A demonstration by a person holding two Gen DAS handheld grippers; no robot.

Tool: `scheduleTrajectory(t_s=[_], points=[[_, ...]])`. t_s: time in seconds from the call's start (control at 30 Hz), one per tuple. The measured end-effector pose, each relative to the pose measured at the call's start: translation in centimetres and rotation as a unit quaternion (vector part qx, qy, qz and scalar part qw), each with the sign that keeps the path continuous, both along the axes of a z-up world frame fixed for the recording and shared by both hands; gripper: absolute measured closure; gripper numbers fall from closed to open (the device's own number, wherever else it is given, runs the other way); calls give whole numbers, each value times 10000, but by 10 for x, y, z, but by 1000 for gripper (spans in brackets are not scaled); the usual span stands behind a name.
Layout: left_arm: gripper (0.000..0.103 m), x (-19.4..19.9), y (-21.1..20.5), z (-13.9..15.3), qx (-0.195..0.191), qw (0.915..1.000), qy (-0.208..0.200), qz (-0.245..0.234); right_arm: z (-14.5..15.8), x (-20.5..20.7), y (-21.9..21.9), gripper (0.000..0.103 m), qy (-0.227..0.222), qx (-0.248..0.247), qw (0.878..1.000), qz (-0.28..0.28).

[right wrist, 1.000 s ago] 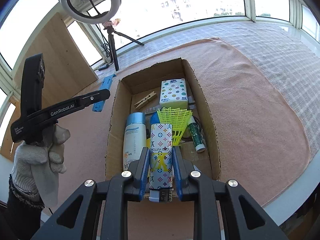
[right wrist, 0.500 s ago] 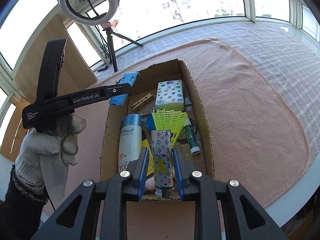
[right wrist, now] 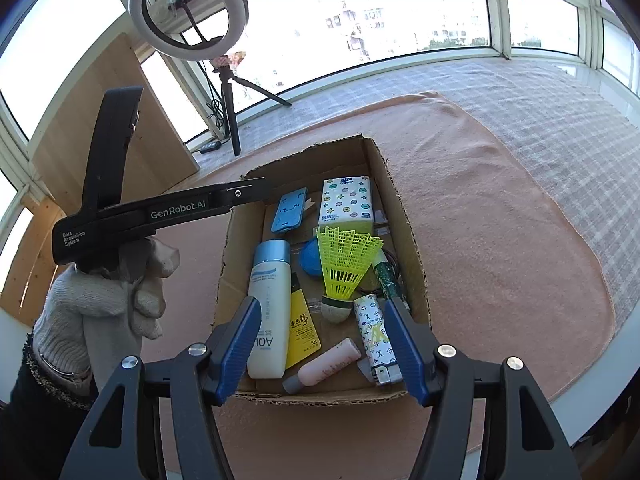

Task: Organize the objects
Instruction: 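Open both grippers to release the stand and lighter into the box, then move the left gripper to the white charger plug and grasp it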

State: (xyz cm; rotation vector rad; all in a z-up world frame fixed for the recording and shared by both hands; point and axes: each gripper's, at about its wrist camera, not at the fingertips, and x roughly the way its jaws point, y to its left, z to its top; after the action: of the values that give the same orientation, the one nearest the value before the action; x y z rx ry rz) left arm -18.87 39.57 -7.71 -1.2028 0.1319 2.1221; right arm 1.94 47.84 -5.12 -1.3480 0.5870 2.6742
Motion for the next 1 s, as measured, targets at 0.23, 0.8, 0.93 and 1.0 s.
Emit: scheduleTrajectory(t_s=[0.23, 0.8, 0.93, 1.0], points=[[34, 2, -26, 1, -25, 9998, -37, 199, 3, -4, -13, 43, 22, -18, 9999, 143], [34, -9, -178, 8, -207, 9905, -45, 1355, 6, -33, -77, 43, 13, -124, 9973, 726], [34, -19, -225, 5, -327, 9847, -87, 1710, 5, -41, -100, 43, -22, -127, 9957, 914], [34, -23, -251, 2, -375, 9810, -120, 1901, 4, -45, -112, 43, -52, -117, 9949, 1005]])
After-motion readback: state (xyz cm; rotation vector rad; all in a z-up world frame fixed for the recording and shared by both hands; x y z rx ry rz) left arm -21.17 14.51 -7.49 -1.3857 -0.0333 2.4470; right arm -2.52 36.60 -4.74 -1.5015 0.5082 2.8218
